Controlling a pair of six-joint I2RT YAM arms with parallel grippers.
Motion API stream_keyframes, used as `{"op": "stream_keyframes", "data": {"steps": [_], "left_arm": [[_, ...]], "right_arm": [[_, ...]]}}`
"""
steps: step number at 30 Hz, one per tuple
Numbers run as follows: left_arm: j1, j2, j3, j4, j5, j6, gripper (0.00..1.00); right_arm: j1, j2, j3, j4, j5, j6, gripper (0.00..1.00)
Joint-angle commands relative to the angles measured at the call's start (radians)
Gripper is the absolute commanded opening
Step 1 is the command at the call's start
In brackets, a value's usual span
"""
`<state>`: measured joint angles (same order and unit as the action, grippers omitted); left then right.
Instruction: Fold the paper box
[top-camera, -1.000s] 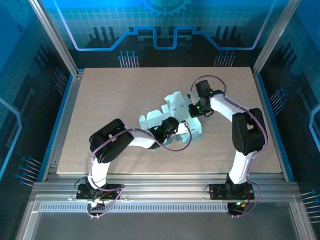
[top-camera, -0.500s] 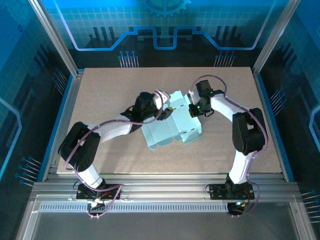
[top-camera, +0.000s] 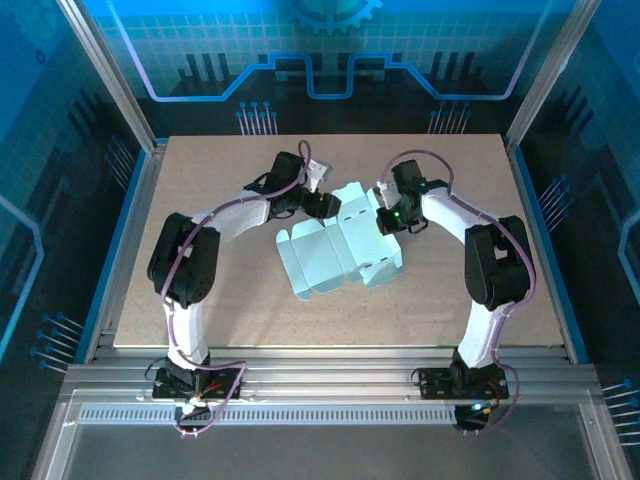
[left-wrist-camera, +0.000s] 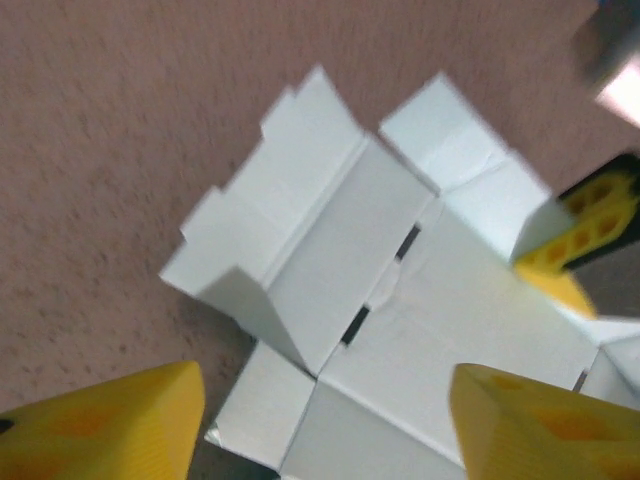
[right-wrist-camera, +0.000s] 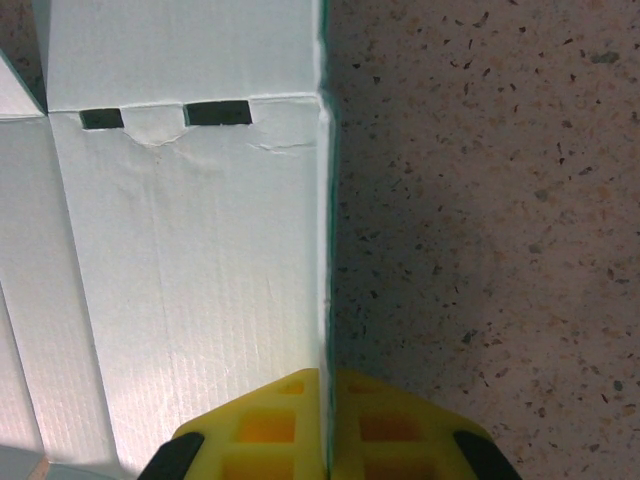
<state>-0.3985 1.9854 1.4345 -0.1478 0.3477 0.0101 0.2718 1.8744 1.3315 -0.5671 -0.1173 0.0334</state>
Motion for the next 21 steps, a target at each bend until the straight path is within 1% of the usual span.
{"op": "stream_keyframes", "data": {"steps": [1, 4, 6, 10, 13, 14, 16, 19, 21], "left_arm": [[0.001, 0.066, 0.094, -0.195, 0.044, 0.056, 0.64], [0.000, 0.096, 0.132, -0.227, 0.019, 0.081, 0.63], [0.000, 0.108, 0.143, -0.238, 0.009, 0.095, 0.60], [0.000, 0.123, 0.158, -0.272, -0.007, 0.123, 0.57], [0.000, 0.116, 0.148, -0.280, 0.022, 0.145, 0.52], [-0.002, 0.108, 0.139, -0.273, 0.037, 0.157, 0.50], [-0.008, 0.090, 0.114, -0.255, 0.043, 0.182, 0.38], [-0.012, 0.071, 0.094, -0.239, 0.036, 0.200, 0.29], [-0.015, 0.059, 0.083, -0.231, 0.034, 0.219, 0.25]], "right_arm": [[-0.009, -0.007, 0.008, -0.014, -0.033, -0.016, 0.00], [-0.009, -0.008, 0.009, -0.019, -0.036, -0.020, 0.00], [-0.008, -0.009, 0.009, -0.021, -0.039, -0.022, 0.00], [-0.007, -0.011, 0.008, -0.022, -0.039, -0.022, 0.00], [-0.006, -0.009, 0.012, -0.024, -0.041, -0.021, 0.00], [-0.007, -0.008, 0.013, -0.025, -0.041, -0.021, 0.00], [-0.006, -0.007, 0.015, -0.025, -0.040, -0.020, 0.00], [-0.006, -0.004, 0.018, -0.026, -0.040, -0.020, 0.00], [-0.005, -0.004, 0.018, -0.025, -0.034, -0.018, 0.00]]}}
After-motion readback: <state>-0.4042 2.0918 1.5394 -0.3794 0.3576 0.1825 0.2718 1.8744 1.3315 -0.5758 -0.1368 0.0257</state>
